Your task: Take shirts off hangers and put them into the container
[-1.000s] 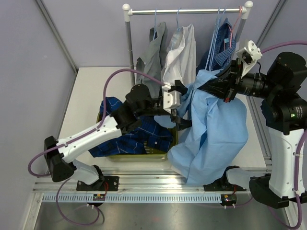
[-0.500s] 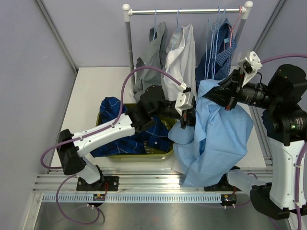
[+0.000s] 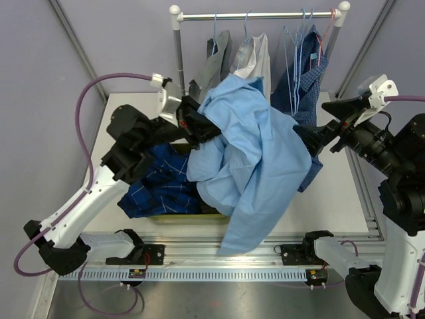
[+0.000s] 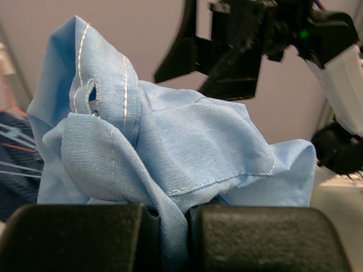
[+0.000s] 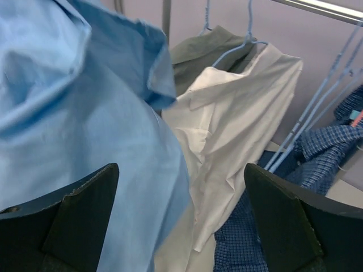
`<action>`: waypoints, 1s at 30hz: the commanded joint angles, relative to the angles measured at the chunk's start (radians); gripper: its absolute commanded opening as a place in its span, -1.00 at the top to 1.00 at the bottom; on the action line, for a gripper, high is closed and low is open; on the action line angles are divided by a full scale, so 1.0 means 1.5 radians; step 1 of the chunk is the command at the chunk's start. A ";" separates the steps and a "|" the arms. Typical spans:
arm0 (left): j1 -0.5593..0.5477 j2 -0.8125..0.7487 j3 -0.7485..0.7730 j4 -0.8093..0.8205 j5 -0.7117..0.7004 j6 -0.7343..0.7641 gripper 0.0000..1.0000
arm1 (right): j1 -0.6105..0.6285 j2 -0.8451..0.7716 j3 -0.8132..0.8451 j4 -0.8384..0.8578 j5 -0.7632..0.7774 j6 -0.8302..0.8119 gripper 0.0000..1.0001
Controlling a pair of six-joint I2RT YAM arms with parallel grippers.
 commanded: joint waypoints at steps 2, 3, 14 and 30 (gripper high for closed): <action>0.056 -0.030 0.050 0.005 -0.053 -0.068 1.00 | -0.006 -0.019 -0.028 -0.012 0.103 -0.022 -0.99; 0.075 -0.032 0.098 -0.013 -0.066 -0.062 1.00 | -0.007 -0.029 -0.040 -0.010 0.131 -0.030 -0.99; 0.110 -0.057 0.362 -0.281 -0.328 0.199 1.00 | -0.027 -0.092 -0.271 0.031 0.178 -0.024 -0.99; 0.110 -0.179 0.102 -0.303 -0.367 0.174 1.00 | -0.059 -0.107 -0.351 0.047 0.121 -0.020 -0.99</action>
